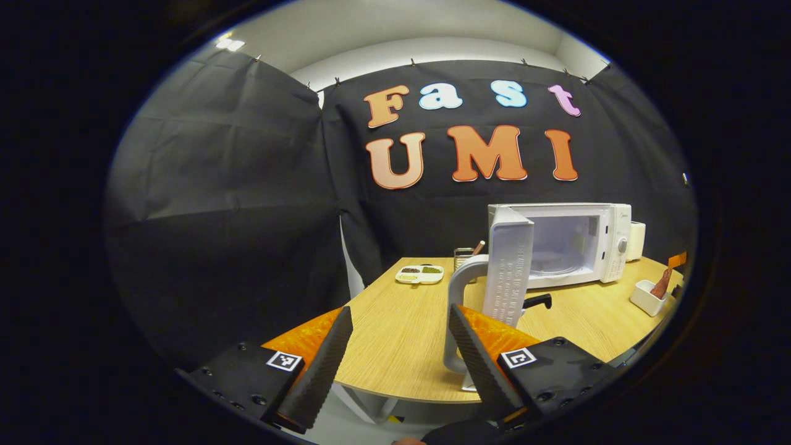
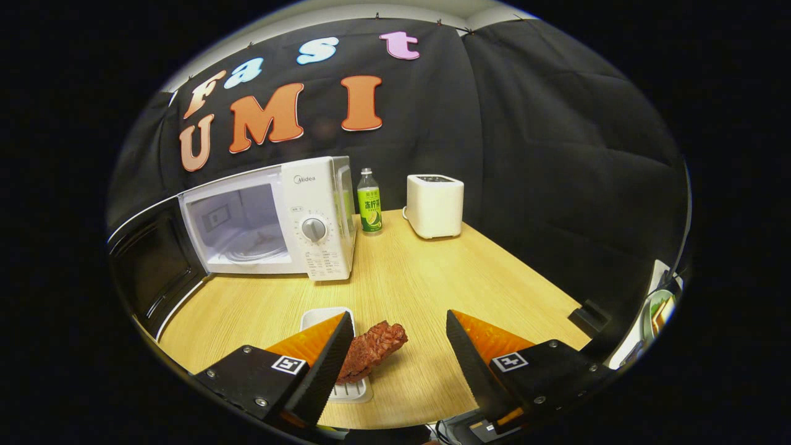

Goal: Open the microwave oven with the left hand, put the food in, and close the microwave oven.

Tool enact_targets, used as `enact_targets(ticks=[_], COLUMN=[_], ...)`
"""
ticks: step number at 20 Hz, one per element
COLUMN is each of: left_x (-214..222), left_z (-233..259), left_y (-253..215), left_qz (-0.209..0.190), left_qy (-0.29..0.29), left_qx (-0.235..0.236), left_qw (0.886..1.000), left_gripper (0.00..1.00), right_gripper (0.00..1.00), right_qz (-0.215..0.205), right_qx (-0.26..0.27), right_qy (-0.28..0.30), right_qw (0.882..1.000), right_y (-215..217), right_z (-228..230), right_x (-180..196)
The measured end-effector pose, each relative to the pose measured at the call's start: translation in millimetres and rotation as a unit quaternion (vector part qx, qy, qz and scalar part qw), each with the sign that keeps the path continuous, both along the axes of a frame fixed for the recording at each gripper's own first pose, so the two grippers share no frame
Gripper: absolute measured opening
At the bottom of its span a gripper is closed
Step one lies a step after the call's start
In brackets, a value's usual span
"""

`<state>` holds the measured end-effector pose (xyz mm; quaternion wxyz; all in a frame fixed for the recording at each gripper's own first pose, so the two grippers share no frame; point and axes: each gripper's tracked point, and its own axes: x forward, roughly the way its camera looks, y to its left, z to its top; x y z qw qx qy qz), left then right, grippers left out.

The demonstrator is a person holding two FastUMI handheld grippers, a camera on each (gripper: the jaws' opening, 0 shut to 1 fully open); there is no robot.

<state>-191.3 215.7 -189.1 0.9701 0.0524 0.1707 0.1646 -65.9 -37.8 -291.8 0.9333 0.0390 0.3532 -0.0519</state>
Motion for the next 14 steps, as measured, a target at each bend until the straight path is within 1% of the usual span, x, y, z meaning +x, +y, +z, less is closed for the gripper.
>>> enact_targets(ticks=[4,6,7,8,9,10,11,12,13,14], left_x=[0,-1,-1,-2,-3,-4,-5,-5,-6,-7], left_z=[7,9,10,12,15,19,21,24,26,30], left_y=[-8,-16,-19,-22,-24,-23,-20,-15,-10,-7], left_qz=[-0.003,-0.014,-0.019,-0.024,-0.028,-0.027,-0.024,-0.021,-0.017,-0.015], left_qy=[-0.007,-0.01,-0.011,-0.013,-0.016,-0.019,-0.02,-0.021,-0.021,-0.025], left_qx=[0.009,0.002,-0.002,-0.008,-0.011,-0.012,-0.01,-0.007,-0.003,0.0], left_qw=[1.0,1.0,1.0,1.0,0.999,0.999,0.999,1.0,1.0,1.0], left_gripper=[1.0,1.0,0.95,0.94,0.94,1.0,0.94,0.94,0.95,0.95], right_gripper=[0.94,0.93,0.93,0.93,0.91,0.9,0.87,0.84,0.76,0.71], right_qz=[0.0,-0.007,-0.01,-0.013,-0.015,-0.017,-0.019,-0.019,-0.021,-0.02], right_qx=[0.04,0.051,0.054,0.062,0.076,0.087,0.099,0.113,0.127,0.141], right_qy=[0.028,0.044,0.051,0.058,0.059,0.063,0.064,0.066,0.07,0.078], right_qw=[0.999,0.998,0.997,0.996,0.995,0.994,0.993,0.991,0.989,0.987], right_y=[10,11,11,14,17,19,21,25,29,34], right_z=[-16,-28,-33,-37,-38,-40,-42,-43,-43,-45], right_x=[3,3,2,1,0,1,1,1,-1,-3])
